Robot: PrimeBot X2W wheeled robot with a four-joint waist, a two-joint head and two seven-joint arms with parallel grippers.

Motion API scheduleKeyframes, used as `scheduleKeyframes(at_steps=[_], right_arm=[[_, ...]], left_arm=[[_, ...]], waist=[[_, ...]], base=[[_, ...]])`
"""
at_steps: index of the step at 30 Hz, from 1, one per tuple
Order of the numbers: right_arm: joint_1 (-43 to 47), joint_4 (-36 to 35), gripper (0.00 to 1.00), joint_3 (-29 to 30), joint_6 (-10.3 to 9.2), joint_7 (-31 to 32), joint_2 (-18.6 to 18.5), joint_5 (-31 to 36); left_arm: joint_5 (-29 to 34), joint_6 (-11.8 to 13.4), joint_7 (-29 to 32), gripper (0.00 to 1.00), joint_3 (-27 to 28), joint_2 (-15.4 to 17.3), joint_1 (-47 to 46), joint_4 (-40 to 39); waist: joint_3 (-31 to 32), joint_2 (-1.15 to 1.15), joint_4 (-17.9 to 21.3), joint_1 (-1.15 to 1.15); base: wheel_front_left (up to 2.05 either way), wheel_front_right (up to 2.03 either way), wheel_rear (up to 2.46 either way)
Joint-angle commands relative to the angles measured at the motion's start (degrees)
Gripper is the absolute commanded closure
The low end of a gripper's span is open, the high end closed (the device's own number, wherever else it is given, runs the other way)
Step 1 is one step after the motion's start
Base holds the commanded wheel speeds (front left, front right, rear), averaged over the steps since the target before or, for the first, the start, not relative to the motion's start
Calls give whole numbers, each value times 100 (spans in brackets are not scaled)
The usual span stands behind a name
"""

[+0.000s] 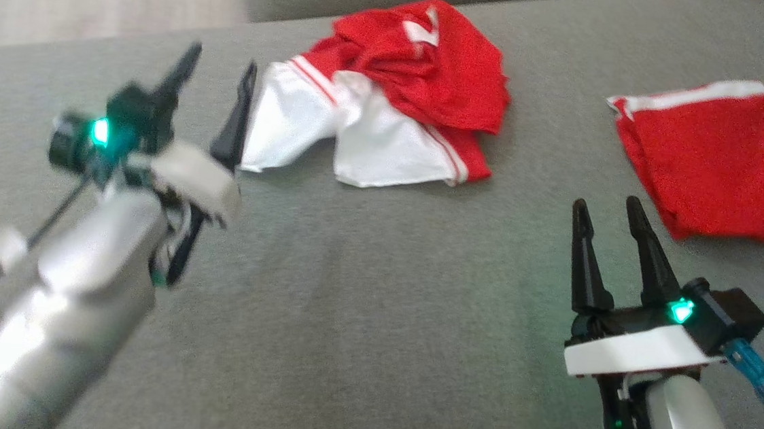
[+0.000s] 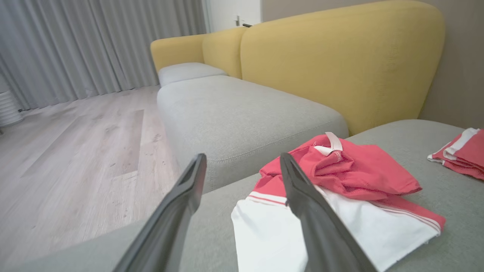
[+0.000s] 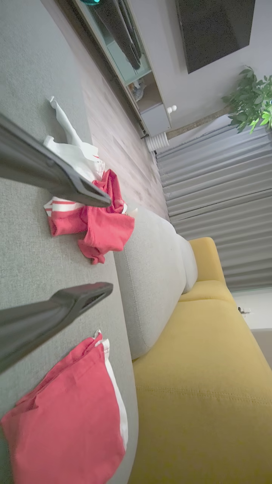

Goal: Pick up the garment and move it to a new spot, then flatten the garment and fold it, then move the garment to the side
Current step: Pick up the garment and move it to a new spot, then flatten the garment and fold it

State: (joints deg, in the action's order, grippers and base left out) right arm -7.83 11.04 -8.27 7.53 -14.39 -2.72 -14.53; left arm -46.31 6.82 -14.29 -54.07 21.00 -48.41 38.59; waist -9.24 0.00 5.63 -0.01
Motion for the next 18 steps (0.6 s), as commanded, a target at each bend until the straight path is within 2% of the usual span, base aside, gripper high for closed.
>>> scheduleKeyframes(at_steps=[1,4,8,14,18], right_arm=[[-46,-173,0,-83,-4,-61,-16,49],[42,-164,0,-19,-4,-61,-16,106],[81,-177,0,-17,-4,-61,-16,142],[7,-174,0,-98,-4,-61,-16,149],[-37,-188,0,-125,-4,-61,-16,110]], left_arm=[[40,123,-67,0,359,214,-20,-308],[133,464,-69,0,863,207,943,-1061],[386,675,-70,0,1339,119,1893,-1713],[869,604,-70,0,1511,144,2152,-1886],[1040,410,54,0,1360,224,1939,-1666]], waist=[[195,0,-271,1],[221,0,-377,1],[181,0,-397,1],[92,0,-205,1],[-25,0,-26,1]], base=[[0,0,0],[0,0,0],[0,0,0],[0,0,0],[0,0,0]])
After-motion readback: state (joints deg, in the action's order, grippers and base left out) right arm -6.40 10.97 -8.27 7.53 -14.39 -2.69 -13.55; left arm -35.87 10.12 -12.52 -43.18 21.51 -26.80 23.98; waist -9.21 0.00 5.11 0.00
